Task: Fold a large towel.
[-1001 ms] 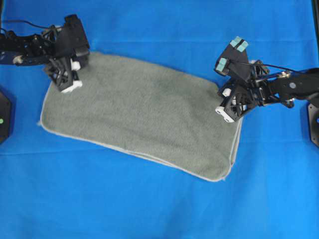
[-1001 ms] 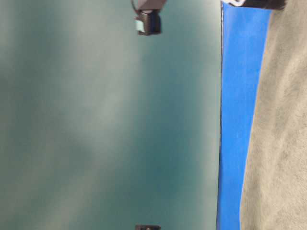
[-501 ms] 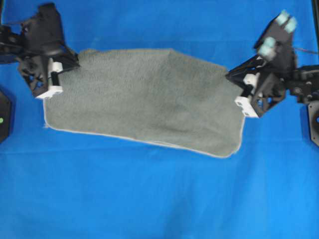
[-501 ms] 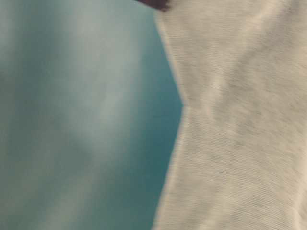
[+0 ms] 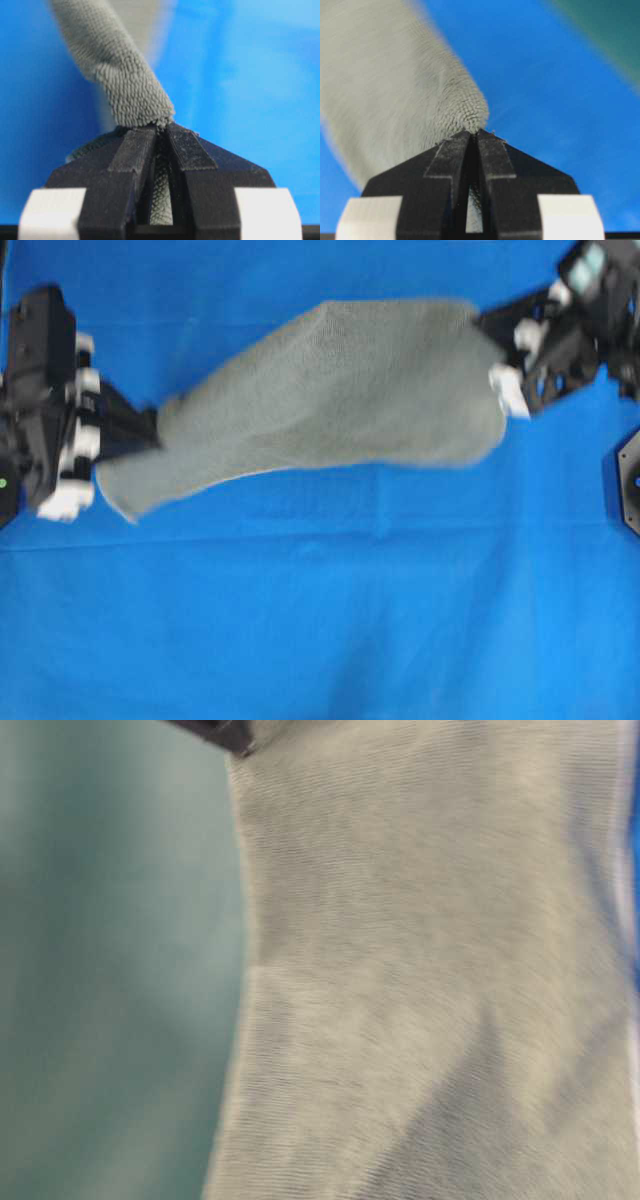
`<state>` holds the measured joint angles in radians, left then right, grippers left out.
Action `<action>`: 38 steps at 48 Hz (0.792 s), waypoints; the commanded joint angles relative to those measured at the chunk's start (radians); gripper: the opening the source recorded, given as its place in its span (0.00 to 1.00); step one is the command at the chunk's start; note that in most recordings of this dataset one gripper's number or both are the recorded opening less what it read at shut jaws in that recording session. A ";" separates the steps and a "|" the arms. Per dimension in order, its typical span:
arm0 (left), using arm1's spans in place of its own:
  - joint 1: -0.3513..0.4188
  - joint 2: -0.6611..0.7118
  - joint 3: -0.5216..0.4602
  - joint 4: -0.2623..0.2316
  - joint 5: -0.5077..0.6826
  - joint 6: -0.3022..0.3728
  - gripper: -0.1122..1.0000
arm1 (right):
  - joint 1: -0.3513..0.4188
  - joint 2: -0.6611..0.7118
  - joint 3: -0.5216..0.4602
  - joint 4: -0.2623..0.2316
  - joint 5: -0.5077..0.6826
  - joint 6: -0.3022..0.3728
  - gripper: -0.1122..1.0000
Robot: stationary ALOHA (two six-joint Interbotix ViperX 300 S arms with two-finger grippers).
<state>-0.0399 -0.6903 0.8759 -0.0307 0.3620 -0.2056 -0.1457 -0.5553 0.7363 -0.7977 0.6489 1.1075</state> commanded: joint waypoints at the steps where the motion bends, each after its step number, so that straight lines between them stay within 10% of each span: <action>1: -0.098 0.017 -0.020 0.000 -0.083 -0.034 0.14 | -0.083 0.023 -0.063 -0.055 -0.034 0.002 0.13; 19: -0.305 0.344 -0.219 0.000 -0.291 -0.077 0.14 | -0.253 0.230 -0.222 -0.140 -0.276 -0.014 0.13; 38: -0.364 0.692 -0.638 0.000 -0.198 -0.078 0.14 | -0.264 0.310 -0.299 -0.150 -0.204 -0.095 0.13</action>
<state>-0.3421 -0.0368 0.3298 -0.0276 0.1641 -0.2838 -0.3743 -0.2255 0.4556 -0.9357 0.3927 1.0262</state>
